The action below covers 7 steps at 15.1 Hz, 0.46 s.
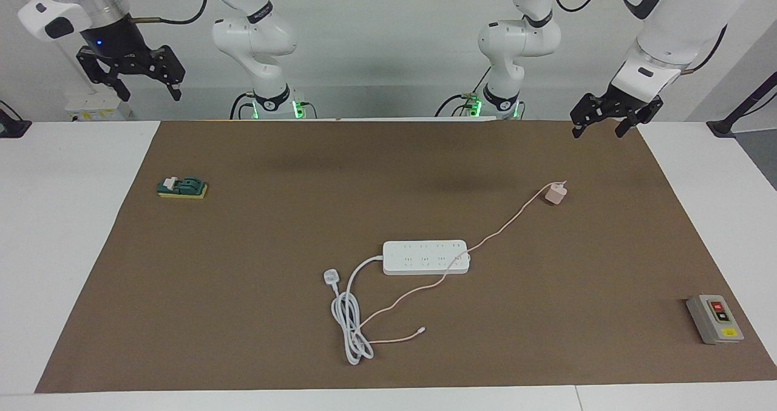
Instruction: Unplug charger and place it aside
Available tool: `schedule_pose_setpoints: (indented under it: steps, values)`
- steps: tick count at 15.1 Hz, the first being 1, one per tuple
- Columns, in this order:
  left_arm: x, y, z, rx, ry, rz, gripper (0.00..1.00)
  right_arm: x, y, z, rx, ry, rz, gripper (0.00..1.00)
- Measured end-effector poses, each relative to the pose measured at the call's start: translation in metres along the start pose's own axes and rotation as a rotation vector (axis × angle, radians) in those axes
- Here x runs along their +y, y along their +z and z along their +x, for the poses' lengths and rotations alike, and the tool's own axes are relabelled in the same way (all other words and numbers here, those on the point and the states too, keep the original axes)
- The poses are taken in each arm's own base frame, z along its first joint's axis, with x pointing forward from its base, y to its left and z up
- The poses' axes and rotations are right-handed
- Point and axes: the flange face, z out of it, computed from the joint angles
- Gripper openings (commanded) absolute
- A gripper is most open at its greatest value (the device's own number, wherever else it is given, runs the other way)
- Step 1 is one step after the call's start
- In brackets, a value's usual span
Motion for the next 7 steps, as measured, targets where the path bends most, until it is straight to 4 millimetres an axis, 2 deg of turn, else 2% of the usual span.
schedule_pose_setpoints:
  steps: [7]
  values:
    - [-0.0001,-0.0017,0.0020,0.019,-0.001,0.000,1.00,0.0000,-0.0002,-0.0002,0.000,0.000,0.000,1.00]
